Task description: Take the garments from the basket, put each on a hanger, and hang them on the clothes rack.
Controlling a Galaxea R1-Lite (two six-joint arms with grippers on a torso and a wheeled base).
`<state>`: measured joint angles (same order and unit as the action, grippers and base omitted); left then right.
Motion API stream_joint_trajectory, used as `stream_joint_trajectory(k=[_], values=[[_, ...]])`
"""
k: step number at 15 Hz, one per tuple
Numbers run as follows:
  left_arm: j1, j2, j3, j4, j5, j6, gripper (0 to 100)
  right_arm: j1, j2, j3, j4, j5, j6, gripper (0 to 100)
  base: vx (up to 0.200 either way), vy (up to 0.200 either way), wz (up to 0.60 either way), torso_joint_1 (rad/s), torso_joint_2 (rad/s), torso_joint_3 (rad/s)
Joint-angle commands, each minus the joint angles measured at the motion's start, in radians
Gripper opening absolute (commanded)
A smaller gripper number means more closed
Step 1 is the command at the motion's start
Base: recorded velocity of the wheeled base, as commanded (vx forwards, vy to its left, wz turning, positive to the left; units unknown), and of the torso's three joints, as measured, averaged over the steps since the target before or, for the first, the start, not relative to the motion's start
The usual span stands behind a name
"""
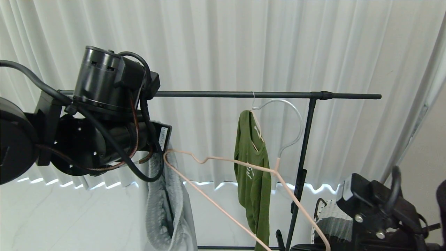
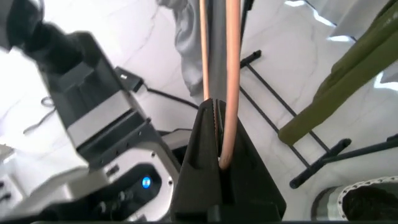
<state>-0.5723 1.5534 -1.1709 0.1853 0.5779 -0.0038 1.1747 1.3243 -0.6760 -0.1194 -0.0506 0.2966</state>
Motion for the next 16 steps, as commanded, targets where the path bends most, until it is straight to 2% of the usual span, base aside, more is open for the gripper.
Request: stream_joint_trajectory(k=[1,3,8,12,16], values=[[-0.001,-0.003,0.002,0.000,0.000,-0.002,0,-0.007,0.098,-0.027,-0.029,-0.031,0.050,0,0.000,0.000,0.00,0.000,0.00,0.000],[-0.015,-0.003,0.003,0.000,0.000,-0.004,0,-0.007,0.141,-0.057,-0.060,-0.046,0.082,0,0.000,0.000,0.00,0.000,0.00,0.000],[-0.037,-0.004,0.003,0.000,-0.001,-0.004,0,0.011,0.158,-0.063,-0.072,-0.040,0.075,0,0.000,0.000,0.00,0.000,0.00,0.000],[-0.104,-0.016,0.005,0.000,-0.003,-0.012,0,0.011,0.176,-0.077,-0.088,-0.040,0.076,0,0.000,0.000,0.00,0.000,0.00,0.000],[-0.173,-0.027,0.005,0.006,-0.001,-0.062,0,0.013,0.205,-0.077,-0.126,-0.041,0.078,0,0.000,0.000,0.00,0.000,0.00,0.000]])
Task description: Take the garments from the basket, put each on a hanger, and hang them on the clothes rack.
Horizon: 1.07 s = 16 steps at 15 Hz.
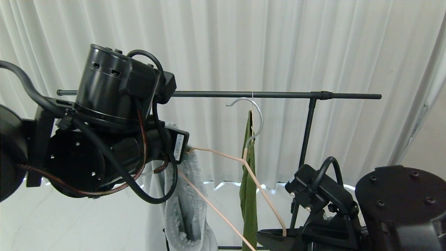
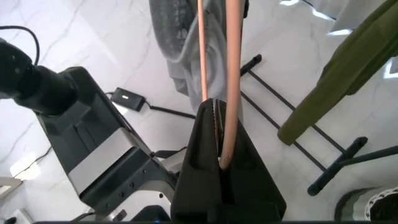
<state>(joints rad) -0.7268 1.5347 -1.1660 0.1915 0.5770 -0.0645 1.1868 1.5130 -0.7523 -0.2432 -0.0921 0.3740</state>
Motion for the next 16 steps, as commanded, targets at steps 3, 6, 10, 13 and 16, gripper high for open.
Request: stream_joint_trajectory(k=[3,6,10,13,16], values=[[-0.075,-0.018,-0.006,0.000,-0.002,-0.017,0,0.011,0.050,-0.005,-0.005,-0.003,0.002,0,0.000,0.000,0.00,0.000,0.00,0.000],[-0.158,-0.030,-0.008,-0.001,-0.003,-0.074,0,0.020,0.102,-0.005,-0.085,-0.003,0.003,0,0.000,0.000,0.00,0.000,0.00,0.000],[-0.203,-0.044,-0.009,-0.001,-0.006,-0.089,0,0.020,0.139,-0.005,-0.119,-0.005,0.006,0,0.000,0.000,0.00,0.000,0.00,0.000],[-0.204,-0.057,-0.009,-0.001,-0.006,-0.089,0,0.020,0.142,-0.005,-0.133,-0.006,0.008,0,0.000,0.000,0.00,0.000,0.00,0.000],[-0.209,-0.067,-0.001,-0.001,-0.008,-0.089,0,0.017,0.139,-0.007,-0.139,-0.034,0.014,0,0.000,0.000,0.00,0.000,0.00,0.000]])
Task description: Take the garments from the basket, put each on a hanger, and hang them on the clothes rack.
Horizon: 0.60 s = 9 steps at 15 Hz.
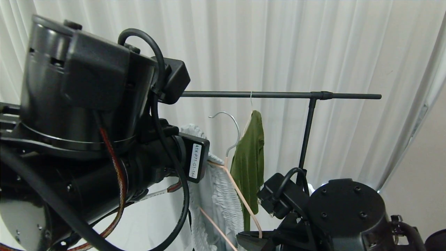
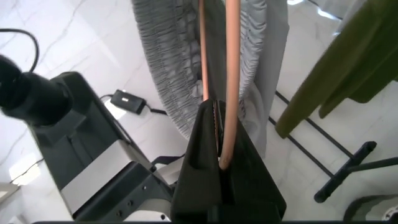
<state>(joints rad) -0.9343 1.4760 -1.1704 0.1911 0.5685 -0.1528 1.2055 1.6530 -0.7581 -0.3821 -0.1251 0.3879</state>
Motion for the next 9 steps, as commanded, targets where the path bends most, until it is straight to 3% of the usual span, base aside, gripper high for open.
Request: stream_joint_trajectory(k=[1,4,9], values=[[-0.001,-0.013,0.000,-0.001,0.001,-0.001,0,-0.001,-0.004,0.002,-0.027,-0.021,0.002,0,0.000,0.000,0.00,0.000,0.00,0.000],[-0.017,-0.023,0.002,-0.001,0.001,0.001,0,-0.001,-0.010,0.002,-0.109,-0.037,0.028,0,0.000,0.000,0.00,0.000,0.00,0.000],[-0.028,-0.051,0.005,0.001,0.002,0.004,0,-0.001,-0.047,0.003,-0.146,-0.053,0.028,0,0.000,0.000,0.00,0.000,0.00,0.000]])
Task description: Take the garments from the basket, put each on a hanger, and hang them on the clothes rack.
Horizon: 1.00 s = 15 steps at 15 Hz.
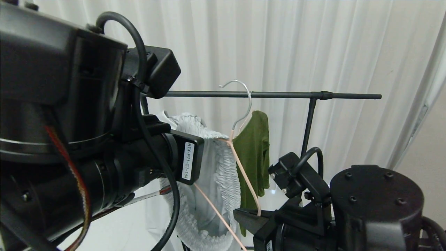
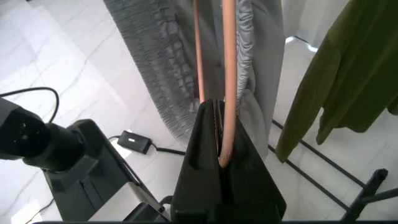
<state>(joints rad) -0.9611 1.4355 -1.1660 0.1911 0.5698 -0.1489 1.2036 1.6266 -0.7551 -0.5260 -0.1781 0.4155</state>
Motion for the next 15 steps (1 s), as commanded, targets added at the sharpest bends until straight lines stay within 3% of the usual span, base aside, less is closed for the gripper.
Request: stream_joint_trajectory(k=[1,6,12,13,15], values=[[-0.008,-0.014,0.000,0.001,0.001,0.000,0,-0.001,-0.025,0.000,-0.003,0.000,0.000,0,0.000,0.000,0.00,0.000,0.00,0.000],[-0.074,-0.018,0.008,0.001,0.001,-0.003,0,-0.001,-0.030,-0.001,-0.034,0.005,-0.001,0,0.000,0.000,0.00,0.000,0.00,0.000],[-0.081,-0.026,0.022,0.001,0.001,-0.001,0,-0.004,-0.030,0.000,-0.046,0.006,-0.007,0,0.000,0.000,0.00,0.000,0.00,0.000],[-0.081,-0.026,0.023,0.001,0.001,-0.001,100,-0.004,-0.030,0.000,-0.048,0.005,-0.007,0,0.000,0.000,0.00,0.000,0.00,0.000],[-0.081,-0.026,0.023,0.001,0.001,0.000,100,-0.004,-0.031,0.000,-0.049,0.005,-0.007,0,0.000,0.000,0.00,0.000,0.00,0.000]])
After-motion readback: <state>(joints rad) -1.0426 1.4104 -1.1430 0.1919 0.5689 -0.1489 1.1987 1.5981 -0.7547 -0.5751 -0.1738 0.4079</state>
